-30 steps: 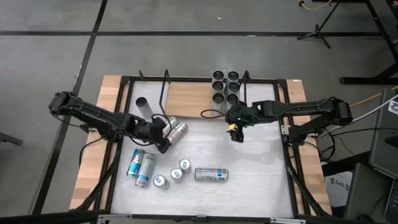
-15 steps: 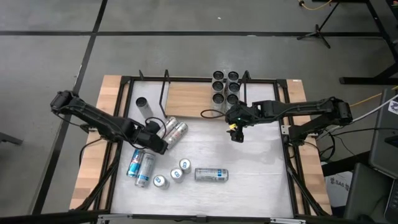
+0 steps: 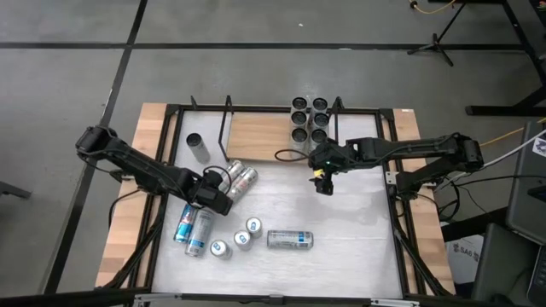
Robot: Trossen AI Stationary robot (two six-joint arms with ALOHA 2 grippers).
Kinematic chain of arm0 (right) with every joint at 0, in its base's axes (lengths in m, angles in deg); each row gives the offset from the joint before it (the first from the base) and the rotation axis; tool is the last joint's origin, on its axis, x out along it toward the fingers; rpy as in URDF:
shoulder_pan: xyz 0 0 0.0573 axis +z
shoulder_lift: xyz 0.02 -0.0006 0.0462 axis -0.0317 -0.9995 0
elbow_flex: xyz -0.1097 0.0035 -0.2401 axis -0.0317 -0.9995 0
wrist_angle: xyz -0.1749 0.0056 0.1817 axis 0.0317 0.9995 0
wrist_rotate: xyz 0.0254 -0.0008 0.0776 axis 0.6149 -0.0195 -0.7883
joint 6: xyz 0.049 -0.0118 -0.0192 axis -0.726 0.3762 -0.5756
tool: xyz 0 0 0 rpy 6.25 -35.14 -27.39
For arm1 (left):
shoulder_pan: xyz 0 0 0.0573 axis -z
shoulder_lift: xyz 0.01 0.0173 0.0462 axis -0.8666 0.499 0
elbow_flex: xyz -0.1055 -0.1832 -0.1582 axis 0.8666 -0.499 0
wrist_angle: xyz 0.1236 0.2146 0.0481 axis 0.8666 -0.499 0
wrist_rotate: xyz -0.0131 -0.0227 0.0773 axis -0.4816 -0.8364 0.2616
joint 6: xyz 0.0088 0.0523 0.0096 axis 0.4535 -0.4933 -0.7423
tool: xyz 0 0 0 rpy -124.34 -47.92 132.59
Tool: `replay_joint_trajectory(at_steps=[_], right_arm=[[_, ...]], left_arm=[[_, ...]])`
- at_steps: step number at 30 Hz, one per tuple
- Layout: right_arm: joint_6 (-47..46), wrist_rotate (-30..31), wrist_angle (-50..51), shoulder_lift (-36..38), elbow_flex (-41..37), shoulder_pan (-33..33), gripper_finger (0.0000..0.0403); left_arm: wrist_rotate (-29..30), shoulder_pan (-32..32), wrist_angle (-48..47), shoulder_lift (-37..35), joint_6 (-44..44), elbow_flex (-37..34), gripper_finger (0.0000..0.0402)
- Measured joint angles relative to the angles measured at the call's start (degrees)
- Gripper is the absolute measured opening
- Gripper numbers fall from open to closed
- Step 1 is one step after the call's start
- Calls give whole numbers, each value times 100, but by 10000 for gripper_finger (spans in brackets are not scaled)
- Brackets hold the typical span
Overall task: Place canned beverage on shelf
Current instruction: Put the white soda can on the shelf
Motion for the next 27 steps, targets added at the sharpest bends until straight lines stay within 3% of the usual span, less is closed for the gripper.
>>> replay_joint_trajectory(at_steps=[27], right_arm=[[0, 0, -95, 0, 0, 0, 351]], left_arm=[[252, -8, 559, 88, -18, -3, 348]])
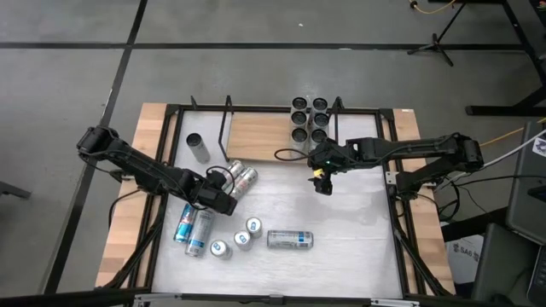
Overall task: Place canned beverage on shelf
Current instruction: Put the white soda can on the shelf
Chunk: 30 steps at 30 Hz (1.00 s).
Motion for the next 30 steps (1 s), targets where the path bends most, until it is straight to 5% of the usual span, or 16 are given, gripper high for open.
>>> replay_joint_trajectory(at_steps=[15, 30], right_arm=[[0, 0, -2, 0, 0, 0, 351], [0, -1, -4, 0, 0, 0, 351]], left_arm=[[709, -1, 154, 65, 1, 1, 348], [810, 2, 479, 1115, 0, 1, 348]])
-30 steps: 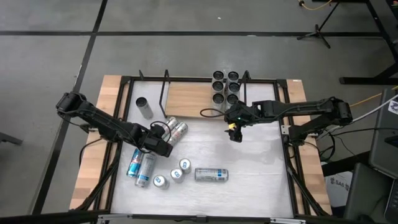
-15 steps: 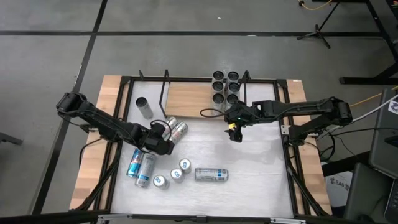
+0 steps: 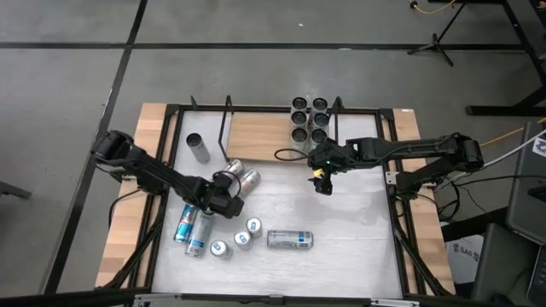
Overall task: Place canned beverage on shelf
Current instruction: Put the white soda can on the shelf
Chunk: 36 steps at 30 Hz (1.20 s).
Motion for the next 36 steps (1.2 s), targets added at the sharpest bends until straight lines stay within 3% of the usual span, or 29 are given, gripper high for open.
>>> replay_joint_trajectory(at_steps=[7, 17, 27, 36], right_arm=[[1, 1, 0, 0, 0, 0, 351], [2, 0, -2, 0, 0, 0, 351], [2, -63, -52, 0, 0, 0, 351], [263, -754, -818, 0, 0, 7, 351]], left_arm=[[54, 0, 161, 216, -1, 0, 343], [239, -2, 203, 204, -2, 0, 274], [-256, -26, 192, -281, -140, 0, 251], [-1371, -409, 194, -862, -142, 0, 250]])
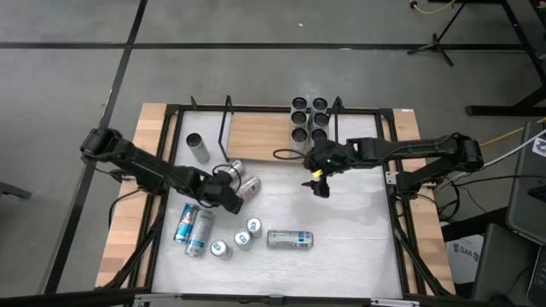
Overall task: Place canned beverage on shelf
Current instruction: Put the white soda can on the shelf
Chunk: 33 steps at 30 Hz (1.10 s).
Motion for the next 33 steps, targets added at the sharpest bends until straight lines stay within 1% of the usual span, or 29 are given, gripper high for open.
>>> replay_joint_trajectory(at_steps=[4, 13, 21, 23, 27, 33], right_arm=[[52, -1, -450, 0, 0, 0, 351], [439, 0, -1155, 0, 0, 0, 351], [758, 0, -1622, -99, 0, 0, 351], [890, -54, -1721, -215, 0, 0, 351], [1076, -429, -1972, -542, 0, 0, 351], [1246, -988, -2421, -1051, 0, 0, 351]], left_arm=[[-538, -209, 12, -173, 11, 0, 250], [-2009, -863, 93, -486, 73, 0, 250], [-3066, -1397, 409, -530, 589, 0, 251], [-3254, -1500, 502, -532, 711, 0, 251], [-3480, -1699, 699, -532, 821, 0, 251], [-3631, -1951, 786, -532, 1007, 0, 251]])
